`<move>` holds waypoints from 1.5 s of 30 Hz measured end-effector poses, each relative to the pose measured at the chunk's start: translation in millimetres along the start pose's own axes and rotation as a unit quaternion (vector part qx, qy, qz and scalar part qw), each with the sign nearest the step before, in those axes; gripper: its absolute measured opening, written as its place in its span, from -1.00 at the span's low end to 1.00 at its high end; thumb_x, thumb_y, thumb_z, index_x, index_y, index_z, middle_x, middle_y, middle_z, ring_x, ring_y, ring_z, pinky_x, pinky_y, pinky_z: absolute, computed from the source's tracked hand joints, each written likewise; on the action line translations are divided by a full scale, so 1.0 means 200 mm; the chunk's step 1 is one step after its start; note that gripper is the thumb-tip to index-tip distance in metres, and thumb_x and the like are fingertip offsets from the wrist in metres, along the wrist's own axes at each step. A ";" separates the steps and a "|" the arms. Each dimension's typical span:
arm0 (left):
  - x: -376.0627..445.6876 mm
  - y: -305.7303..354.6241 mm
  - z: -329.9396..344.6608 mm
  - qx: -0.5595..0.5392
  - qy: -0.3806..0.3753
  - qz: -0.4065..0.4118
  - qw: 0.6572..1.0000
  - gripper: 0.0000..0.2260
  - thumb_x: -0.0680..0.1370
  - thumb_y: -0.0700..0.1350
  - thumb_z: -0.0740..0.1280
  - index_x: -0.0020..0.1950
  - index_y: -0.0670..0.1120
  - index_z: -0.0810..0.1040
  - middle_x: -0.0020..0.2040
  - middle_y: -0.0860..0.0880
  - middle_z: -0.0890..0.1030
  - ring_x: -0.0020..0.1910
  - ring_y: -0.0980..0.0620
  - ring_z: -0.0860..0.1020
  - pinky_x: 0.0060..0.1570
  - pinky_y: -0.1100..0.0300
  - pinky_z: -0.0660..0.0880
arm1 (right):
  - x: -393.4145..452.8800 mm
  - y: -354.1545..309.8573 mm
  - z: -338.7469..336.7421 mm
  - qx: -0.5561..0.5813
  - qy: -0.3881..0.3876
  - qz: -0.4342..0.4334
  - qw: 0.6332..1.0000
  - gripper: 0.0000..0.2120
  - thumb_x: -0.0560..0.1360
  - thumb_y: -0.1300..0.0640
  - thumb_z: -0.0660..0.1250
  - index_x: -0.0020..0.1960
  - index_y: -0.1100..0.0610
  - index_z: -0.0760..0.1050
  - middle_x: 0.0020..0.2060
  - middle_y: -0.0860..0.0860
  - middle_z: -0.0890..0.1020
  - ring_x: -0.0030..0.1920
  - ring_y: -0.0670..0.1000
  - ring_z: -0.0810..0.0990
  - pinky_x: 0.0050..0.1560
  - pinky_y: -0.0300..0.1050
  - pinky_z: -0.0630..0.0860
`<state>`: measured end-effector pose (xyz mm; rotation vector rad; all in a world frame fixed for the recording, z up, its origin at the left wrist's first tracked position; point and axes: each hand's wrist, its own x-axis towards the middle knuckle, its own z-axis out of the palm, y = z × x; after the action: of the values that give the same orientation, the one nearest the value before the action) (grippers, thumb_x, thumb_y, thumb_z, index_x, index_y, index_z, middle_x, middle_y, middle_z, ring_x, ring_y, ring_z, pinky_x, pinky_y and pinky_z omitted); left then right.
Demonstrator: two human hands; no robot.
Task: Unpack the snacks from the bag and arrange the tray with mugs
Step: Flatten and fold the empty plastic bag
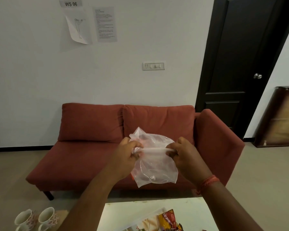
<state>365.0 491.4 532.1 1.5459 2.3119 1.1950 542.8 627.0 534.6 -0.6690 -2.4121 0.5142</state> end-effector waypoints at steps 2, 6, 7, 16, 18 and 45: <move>0.00 -0.01 0.01 0.034 0.019 0.019 0.999 -0.92 0.57 -0.08 0.36 0.04 0.01 0.61 0.05 0.10 0.38 0.01 0.12 0.46 -0.08 0.42 0.41 | 0.00 0.00 -0.01 -0.027 0.011 -0.008 1.000 -0.84 0.56 0.09 0.35 0.06 0.11 0.65 -0.09 -0.03 0.45 -0.13 -0.07 0.48 -0.06 -0.16 0.60; 0.01 -0.05 0.00 0.108 0.074 0.066 0.989 -0.87 0.55 -0.01 0.38 -0.03 -0.05 0.64 0.32 0.07 0.29 0.29 0.16 0.26 0.18 0.25 0.39 | 0.00 0.03 -0.03 0.004 0.012 -0.024 1.000 -0.88 0.54 0.08 0.37 0.01 0.07 0.64 0.13 -0.17 0.41 0.11 -0.15 0.44 0.08 -0.36 0.46; 0.00 -0.04 -0.01 0.090 0.071 0.076 0.991 -0.87 0.56 -0.02 0.37 -0.01 -0.06 0.64 0.34 0.09 0.33 0.31 0.18 0.29 0.18 0.26 0.40 | 0.01 0.03 -0.04 0.049 -0.002 -0.007 0.999 -0.91 0.56 0.09 0.34 -0.01 0.07 0.62 0.12 -0.17 0.47 0.08 -0.17 0.48 0.03 -0.41 0.45; -0.03 0.02 0.00 -0.251 0.015 -0.102 0.963 -0.81 0.61 0.09 0.24 0.00 0.03 0.58 -0.05 -0.07 0.68 -0.12 -0.07 0.65 -0.09 -0.16 0.60 | 0.00 0.01 -0.02 0.269 0.041 0.077 0.959 -0.87 0.60 0.21 0.26 -0.10 0.07 0.52 -0.20 0.03 0.60 -0.18 0.05 0.60 -0.21 0.09 0.61; -0.03 0.02 0.03 -0.398 -0.035 -0.175 0.900 -0.64 0.57 0.20 0.21 0.20 0.00 0.52 0.13 -0.14 0.66 0.03 -0.11 0.67 0.02 -0.24 0.60 | 0.00 0.02 0.00 0.249 0.071 0.074 0.963 -0.83 0.60 0.26 0.25 -0.10 0.05 0.52 -0.17 -0.07 0.60 -0.17 -0.04 0.61 -0.20 -0.02 0.67; -0.15 0.29 1.33 -0.569 -0.001 -0.416 0.709 -0.69 0.54 -0.15 0.39 0.28 -0.07 0.52 0.02 -0.16 0.68 -0.17 -0.02 0.69 -0.28 0.11 0.61 | -0.71 0.94 -0.05 0.506 0.105 0.411 0.750 -0.50 0.56 0.37 0.27 0.36 -0.08 0.32 0.14 0.14 0.60 -0.01 0.19 0.70 -0.20 0.08 0.67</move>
<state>552.5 620.1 379.3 0.0291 1.2808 1.6694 713.7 699.2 390.0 -1.1186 -1.1525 1.7911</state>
